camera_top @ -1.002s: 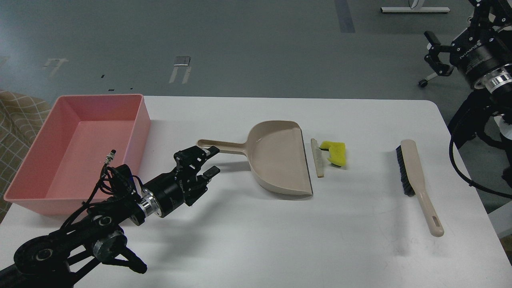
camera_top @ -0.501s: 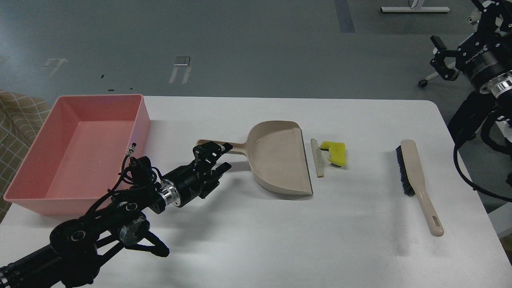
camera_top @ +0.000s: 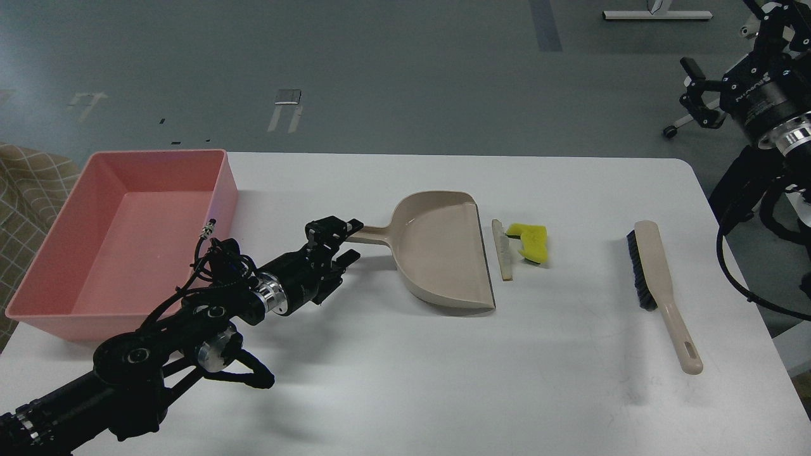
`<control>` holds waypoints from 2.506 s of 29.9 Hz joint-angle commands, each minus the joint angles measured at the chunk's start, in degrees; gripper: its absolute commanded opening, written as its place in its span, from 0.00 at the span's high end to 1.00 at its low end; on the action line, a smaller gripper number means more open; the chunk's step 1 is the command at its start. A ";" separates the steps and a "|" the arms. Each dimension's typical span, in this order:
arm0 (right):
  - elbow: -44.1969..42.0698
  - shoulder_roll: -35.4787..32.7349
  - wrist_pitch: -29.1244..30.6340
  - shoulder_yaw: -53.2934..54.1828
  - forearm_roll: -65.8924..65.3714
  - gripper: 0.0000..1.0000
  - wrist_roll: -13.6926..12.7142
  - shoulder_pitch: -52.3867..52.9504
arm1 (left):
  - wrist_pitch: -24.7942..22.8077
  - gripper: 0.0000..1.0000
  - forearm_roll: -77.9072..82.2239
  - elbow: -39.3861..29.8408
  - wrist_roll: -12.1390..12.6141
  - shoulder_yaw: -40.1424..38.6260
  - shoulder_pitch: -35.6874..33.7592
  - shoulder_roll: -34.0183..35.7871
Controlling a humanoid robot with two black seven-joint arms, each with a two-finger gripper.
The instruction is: Sweep and dump garbage into bin
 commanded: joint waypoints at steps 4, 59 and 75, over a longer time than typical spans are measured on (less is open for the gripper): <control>0.00 0.02 0.00 -0.09 0.00 0.00 0.00 -0.04 | 0.42 0.37 -0.12 0.95 0.93 0.07 -0.95 -0.54; -0.17 -0.24 0.00 0.26 -0.09 0.00 0.00 -0.30 | 0.15 0.91 0.23 4.64 0.67 0.16 -3.50 -2.31; 0.35 -2.96 0.00 -2.02 -7.54 0.00 -0.26 -0.48 | 0.33 0.93 1.72 1.04 0.32 0.16 -5.79 2.70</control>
